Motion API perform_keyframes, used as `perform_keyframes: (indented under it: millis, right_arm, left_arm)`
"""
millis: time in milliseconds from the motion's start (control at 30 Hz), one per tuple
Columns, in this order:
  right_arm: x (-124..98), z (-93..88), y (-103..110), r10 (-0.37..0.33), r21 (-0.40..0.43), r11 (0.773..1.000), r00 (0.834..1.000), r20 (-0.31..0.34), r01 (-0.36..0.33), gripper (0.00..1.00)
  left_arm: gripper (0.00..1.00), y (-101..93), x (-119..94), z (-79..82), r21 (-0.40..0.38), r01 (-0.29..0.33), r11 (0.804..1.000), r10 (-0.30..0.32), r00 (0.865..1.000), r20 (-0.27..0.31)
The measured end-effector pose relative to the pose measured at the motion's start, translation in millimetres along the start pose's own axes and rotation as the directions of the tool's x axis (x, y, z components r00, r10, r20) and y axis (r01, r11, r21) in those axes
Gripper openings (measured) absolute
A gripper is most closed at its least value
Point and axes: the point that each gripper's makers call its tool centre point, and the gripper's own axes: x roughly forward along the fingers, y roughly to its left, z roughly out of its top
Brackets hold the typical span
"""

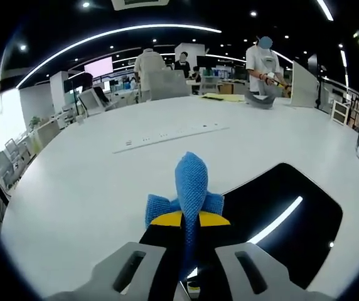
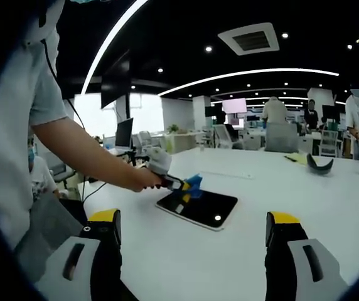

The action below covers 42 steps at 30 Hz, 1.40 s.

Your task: Wipe the mirror surface with the cleaning cloth until all visible marks leave the cleaned area.

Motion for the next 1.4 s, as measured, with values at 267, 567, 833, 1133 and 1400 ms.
perform_keyframes:
  millis: [267,567,833,1133,1400]
  right_arm:
    - [-0.4,-1.0,-0.1,-0.002,-0.008,1.0,1.0,-0.004,0.002,0.95]
    - [-0.9,1.0,-0.3,-0.004,-0.009,1.0,1.0,0.006,0.004,0.95]
    - [-0.6,0.5,0.9,0.0,-0.013,1.0,1.0,0.002,0.0,0.95]
    - [-0.7,1.1,1.5,0.002,-0.015,1.0,1.0,0.005,-0.002,0.95]
    - [-0.9,0.6,2.0,0.003,-0.014,1.0,1.0,0.004,-0.003,0.95]
  left_arm:
    - [0.04,-3.9,0.1,-0.1,0.001,0.004,1.0,-0.004,1.0,-0.005]
    - [0.04,-9.1,0.0,-0.1,0.003,0.006,1.0,-0.006,1.0,-0.007]
    - [0.04,-13.1,1.0,0.5,-0.004,0.005,1.0,-0.005,1.0,-0.004]
    - [0.04,-22.2,1.7,1.7,-0.004,0.012,1.0,-0.012,1.0,-0.004]
    - [0.04,-30.7,3.8,2.6,-0.013,0.023,1.0,-0.023,1.0,-0.003]
